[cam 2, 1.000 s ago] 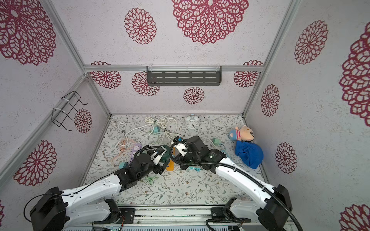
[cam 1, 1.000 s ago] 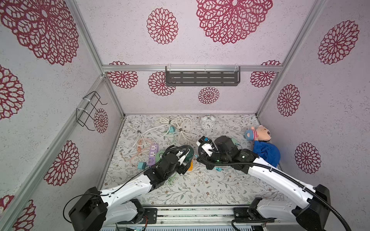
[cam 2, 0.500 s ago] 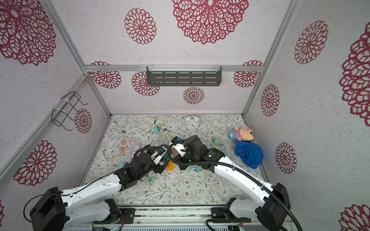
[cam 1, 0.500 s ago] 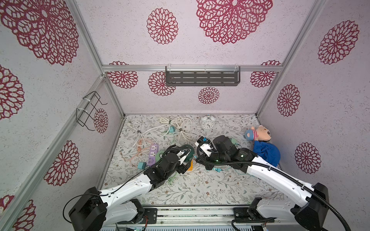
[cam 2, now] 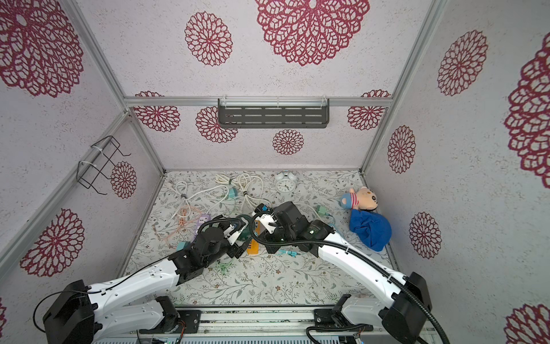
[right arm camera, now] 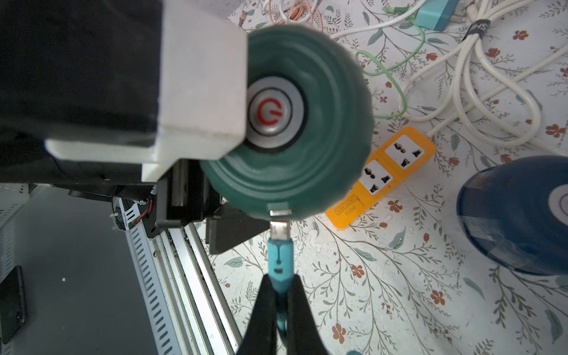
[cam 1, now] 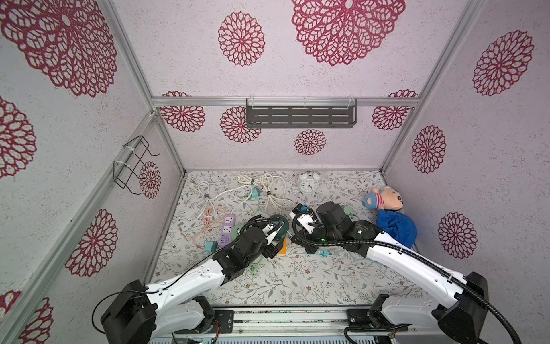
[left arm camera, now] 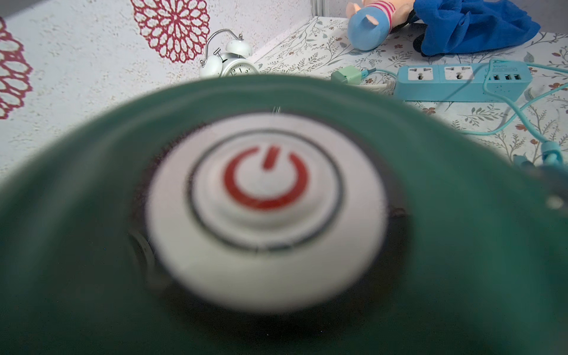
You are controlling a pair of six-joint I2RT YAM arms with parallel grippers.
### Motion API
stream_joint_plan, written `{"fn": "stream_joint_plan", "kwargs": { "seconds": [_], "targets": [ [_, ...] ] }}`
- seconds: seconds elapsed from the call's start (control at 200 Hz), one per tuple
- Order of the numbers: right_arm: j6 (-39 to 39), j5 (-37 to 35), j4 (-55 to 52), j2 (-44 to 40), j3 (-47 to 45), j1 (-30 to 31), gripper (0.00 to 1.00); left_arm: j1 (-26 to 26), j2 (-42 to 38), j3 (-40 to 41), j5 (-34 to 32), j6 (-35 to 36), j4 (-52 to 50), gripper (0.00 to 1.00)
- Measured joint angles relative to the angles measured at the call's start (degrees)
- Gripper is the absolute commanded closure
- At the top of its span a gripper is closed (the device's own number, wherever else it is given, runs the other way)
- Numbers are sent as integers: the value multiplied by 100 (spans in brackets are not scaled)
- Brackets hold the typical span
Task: Charge the cordless meat grinders
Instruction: Insert the charging cable into the cordless meat grinder.
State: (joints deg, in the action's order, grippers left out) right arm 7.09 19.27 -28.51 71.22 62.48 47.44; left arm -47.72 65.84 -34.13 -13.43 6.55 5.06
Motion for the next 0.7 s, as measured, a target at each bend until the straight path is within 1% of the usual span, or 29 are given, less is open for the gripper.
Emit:
{"fn": "stream_joint_plan", "kwargs": {
  "seconds": [0.2, 0.701],
  "targets": [
    [-2, 2, -24, 4, 90, 0, 100, 0, -111, 0, 26, 48, -33, 42],
    [-4, 28, -131, 46, 138, 0, 100, -28, -111, 0, 31, 94, -127, 42]
  ]
}}
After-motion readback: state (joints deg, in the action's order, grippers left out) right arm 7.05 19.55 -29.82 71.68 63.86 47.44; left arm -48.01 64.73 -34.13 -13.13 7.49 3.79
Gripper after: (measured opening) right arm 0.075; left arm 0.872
